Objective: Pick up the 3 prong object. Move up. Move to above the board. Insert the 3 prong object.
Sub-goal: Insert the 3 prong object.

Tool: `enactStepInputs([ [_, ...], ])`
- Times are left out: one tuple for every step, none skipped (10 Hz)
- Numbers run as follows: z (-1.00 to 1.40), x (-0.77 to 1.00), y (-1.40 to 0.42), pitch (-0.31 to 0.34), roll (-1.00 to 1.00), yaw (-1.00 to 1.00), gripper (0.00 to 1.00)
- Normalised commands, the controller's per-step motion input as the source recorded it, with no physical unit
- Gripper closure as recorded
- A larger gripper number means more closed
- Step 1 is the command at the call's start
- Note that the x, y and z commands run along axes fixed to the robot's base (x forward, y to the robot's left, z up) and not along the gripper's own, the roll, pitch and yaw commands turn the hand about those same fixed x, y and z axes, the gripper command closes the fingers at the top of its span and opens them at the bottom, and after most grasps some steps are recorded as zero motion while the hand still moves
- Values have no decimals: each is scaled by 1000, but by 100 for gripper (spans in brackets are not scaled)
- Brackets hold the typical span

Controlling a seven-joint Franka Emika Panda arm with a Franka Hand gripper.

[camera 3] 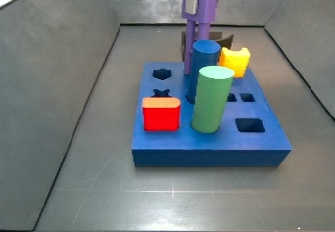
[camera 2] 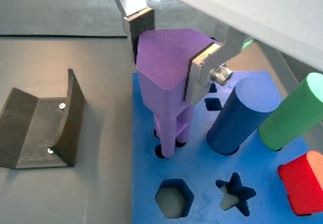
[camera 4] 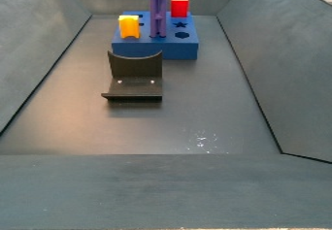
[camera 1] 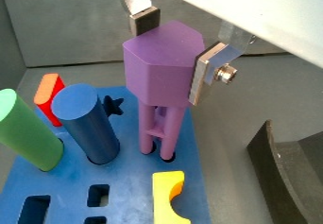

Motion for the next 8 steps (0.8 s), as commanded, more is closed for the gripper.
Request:
enactStepInputs([
  [-303,117,0,39,63,-277,100],
  [-383,157,0,50,147,-260,100],
  [-449,157,0,60,149,-351,100],
  [-471,111,-6,49,137,-386,100],
  [-706,66,0,44,197,-563,100],
  [-726,129,0,51,197,-617,100],
  [-866,163,0,0,221,-654,100],
  [-997,163,0,0,141,-711,100],
])
